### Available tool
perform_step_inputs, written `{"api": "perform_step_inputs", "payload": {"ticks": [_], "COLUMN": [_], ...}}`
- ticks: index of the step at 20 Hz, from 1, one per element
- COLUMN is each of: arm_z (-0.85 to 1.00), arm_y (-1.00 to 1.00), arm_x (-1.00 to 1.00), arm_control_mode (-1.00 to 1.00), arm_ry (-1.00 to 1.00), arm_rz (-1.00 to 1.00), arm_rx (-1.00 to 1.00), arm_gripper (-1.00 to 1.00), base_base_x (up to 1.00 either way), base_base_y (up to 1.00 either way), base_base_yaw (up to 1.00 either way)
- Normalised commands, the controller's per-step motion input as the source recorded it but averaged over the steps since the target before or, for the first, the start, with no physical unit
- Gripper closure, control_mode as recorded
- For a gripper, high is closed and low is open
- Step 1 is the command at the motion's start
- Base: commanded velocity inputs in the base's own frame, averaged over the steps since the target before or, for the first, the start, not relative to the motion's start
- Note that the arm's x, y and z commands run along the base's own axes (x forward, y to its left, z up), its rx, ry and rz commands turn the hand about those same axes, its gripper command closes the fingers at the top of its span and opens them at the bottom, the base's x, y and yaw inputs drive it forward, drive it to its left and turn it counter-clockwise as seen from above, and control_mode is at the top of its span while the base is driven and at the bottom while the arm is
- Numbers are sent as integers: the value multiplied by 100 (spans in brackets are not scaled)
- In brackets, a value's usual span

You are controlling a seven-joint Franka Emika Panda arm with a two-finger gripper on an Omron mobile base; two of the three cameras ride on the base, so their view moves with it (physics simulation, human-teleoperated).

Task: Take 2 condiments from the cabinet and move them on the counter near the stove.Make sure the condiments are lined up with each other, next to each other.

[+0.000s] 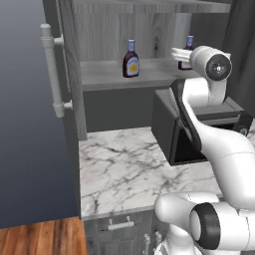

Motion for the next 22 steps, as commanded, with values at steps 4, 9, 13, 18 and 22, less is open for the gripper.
{"api": "perform_step_inputs", "payload": {"ticks": [4,9,13,18,22], "arm_z": [0,0,0,0,0], "arm_y": [0,0,0,-7,-5], "arm_x": [19,11,23,42,47], "arm_control_mode": [-100,-100,-100,-100,-100], "arm_ry": [0,0,0,1,2], "arm_rz": [-1,0,-1,-5,-7], "arm_rx": [0,0,0,0,0], "arm_gripper": [-100,-100,-100,-100,-100], "base_base_x": [0,0,0,0,0], "base_base_y": [0,0,0,0,0], "base_base_yaw": [0,0,0,0,0]}}
